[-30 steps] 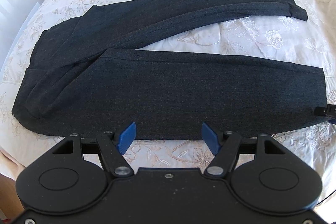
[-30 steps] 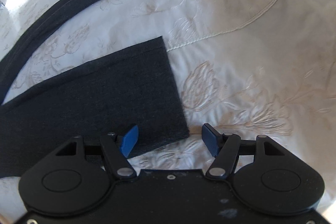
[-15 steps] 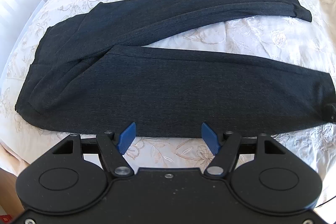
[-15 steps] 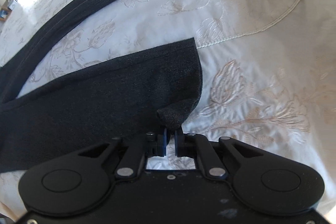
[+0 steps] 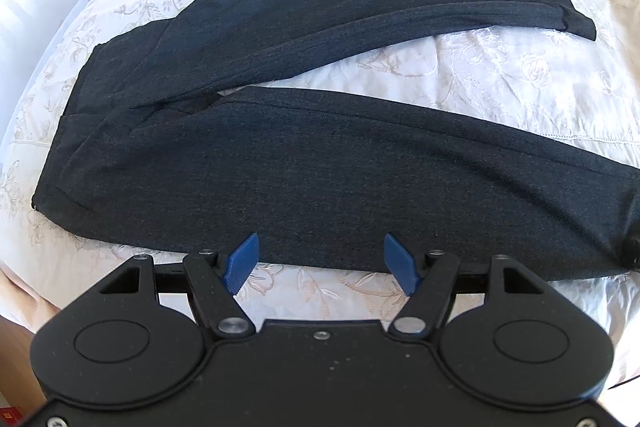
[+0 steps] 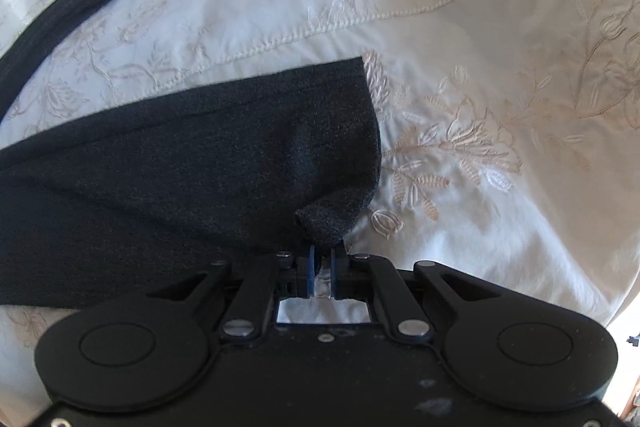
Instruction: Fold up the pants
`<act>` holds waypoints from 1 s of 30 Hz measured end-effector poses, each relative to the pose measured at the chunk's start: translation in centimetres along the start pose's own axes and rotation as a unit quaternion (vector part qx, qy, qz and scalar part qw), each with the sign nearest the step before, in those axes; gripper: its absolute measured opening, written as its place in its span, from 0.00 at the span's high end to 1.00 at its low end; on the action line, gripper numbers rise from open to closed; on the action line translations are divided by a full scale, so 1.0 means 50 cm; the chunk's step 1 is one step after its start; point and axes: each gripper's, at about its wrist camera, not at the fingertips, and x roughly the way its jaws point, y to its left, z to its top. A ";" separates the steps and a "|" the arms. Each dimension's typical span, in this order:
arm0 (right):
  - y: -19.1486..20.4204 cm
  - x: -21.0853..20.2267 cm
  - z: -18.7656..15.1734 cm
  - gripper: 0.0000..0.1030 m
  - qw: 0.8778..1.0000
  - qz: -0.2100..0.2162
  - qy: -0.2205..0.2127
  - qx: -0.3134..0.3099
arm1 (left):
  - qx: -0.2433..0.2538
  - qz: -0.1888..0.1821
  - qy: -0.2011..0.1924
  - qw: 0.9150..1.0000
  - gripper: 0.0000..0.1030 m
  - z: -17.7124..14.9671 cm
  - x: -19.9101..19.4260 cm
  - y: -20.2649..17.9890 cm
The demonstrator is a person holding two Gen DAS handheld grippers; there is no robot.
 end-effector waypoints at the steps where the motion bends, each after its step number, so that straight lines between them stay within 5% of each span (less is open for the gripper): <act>1: 0.001 0.000 -0.002 0.93 1.000 0.000 -0.001 0.003 | -0.002 0.000 -0.001 1.000 0.31 -0.001 0.000 0.006; 5: -0.006 -0.037 0.009 0.71 0.999 -0.024 -0.039 0.014 | -0.006 0.018 -0.015 1.000 0.31 -0.003 0.009 0.042; 11: 0.042 -0.123 0.021 0.66 0.989 -0.029 -0.147 -0.008 | 0.010 0.036 -0.010 0.999 0.31 0.005 0.060 0.090; 16: 0.099 -0.153 0.029 0.67 0.983 -0.060 -0.169 -0.028 | 0.027 0.020 0.002 0.999 0.31 0.015 0.109 0.105; 20: 0.119 -0.144 0.030 0.66 0.991 0.025 -0.128 -0.023 | 0.064 -0.002 0.010 0.998 0.31 0.025 0.149 0.091; 23: 0.206 -0.097 0.030 0.67 0.991 0.060 -0.106 -0.059 | 0.089 -0.005 0.010 0.996 0.31 0.030 0.171 0.083; 27: 0.295 -0.032 0.033 0.75 0.988 0.066 -0.083 -0.112 | 0.101 -0.020 0.034 0.994 0.31 0.024 0.201 0.090; 30: 0.279 0.006 0.049 0.76 0.990 0.015 -0.082 -0.114 | 0.115 -0.023 0.049 0.992 0.30 0.007 0.221 0.100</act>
